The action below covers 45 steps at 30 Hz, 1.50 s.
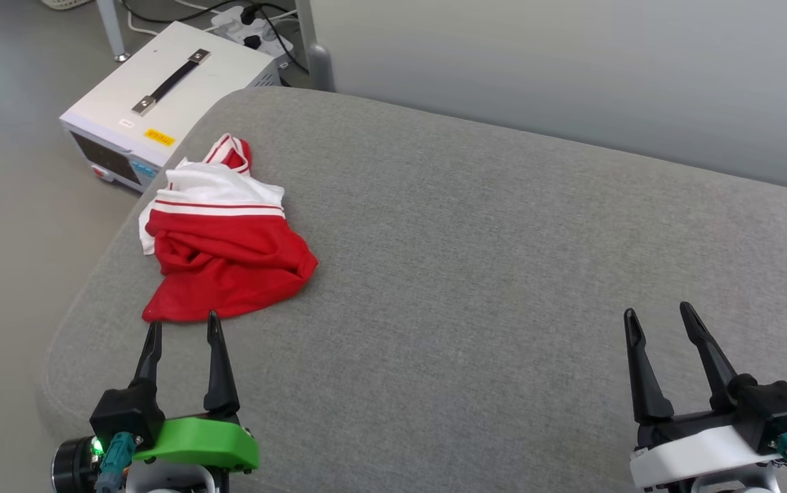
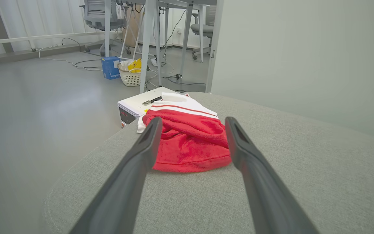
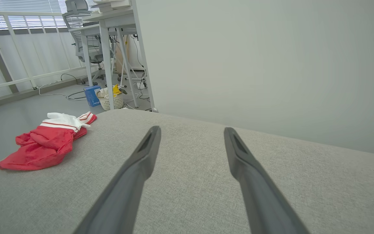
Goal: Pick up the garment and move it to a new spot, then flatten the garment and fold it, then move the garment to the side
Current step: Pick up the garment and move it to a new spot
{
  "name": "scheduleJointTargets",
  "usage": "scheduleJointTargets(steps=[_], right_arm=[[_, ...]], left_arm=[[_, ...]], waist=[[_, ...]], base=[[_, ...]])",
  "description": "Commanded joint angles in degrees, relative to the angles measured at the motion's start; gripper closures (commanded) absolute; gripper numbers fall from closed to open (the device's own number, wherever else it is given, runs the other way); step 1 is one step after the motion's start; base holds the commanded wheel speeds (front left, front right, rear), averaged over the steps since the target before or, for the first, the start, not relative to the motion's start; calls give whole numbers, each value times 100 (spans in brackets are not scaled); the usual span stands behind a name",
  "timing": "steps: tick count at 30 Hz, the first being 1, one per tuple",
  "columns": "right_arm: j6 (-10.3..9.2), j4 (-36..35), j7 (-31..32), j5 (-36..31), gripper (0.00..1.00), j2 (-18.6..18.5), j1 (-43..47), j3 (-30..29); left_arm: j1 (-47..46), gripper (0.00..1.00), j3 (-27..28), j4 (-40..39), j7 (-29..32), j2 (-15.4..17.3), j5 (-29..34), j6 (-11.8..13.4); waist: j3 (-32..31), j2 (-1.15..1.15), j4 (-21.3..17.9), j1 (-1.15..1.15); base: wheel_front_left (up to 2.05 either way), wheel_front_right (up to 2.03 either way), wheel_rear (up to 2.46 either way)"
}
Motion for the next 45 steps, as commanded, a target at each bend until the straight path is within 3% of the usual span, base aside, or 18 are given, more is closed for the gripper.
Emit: scheduleJointTargets(steps=[1,13,24,27,32,38,45], right_arm=[[-5,-42,-51,-56,0,-9,-59,6],[-5,-98,-51,-206,0,-9,-146,19],[-5,-104,-51,-220,0,-9,-214,100],[-5,-128,-51,-247,0,-9,-269,129],[-5,-193,-51,-416,0,-9,-448,167],[-5,-295,-51,-712,0,-29,-741,249],[-5,-421,-51,-885,0,-286,-1095,330]], left_arm=[[-91,0,19,-1,-34,-26,-41,9],[-223,0,62,76,-34,-26,-239,-24],[-265,0,326,175,-34,-26,-508,-133],[-482,0,558,234,-34,-26,-649,-317],[-1214,0,1125,336,-34,-17,-826,-884],[-2335,0,1573,778,-34,387,-942,-1138],[-3555,0,985,1648,-34,1354,-1534,-1148]], waist=[[71,0,235,0],[261,0,936,0],[307,0,1021,0],[410,0,959,0],[761,0,784,0],[1274,0,505,0],[1854,0,241,0]], base=[[0,0,0],[0,0,0],[0,0,0],[0,0,0],[0,0,0],[0,0,0],[0,0,0]])
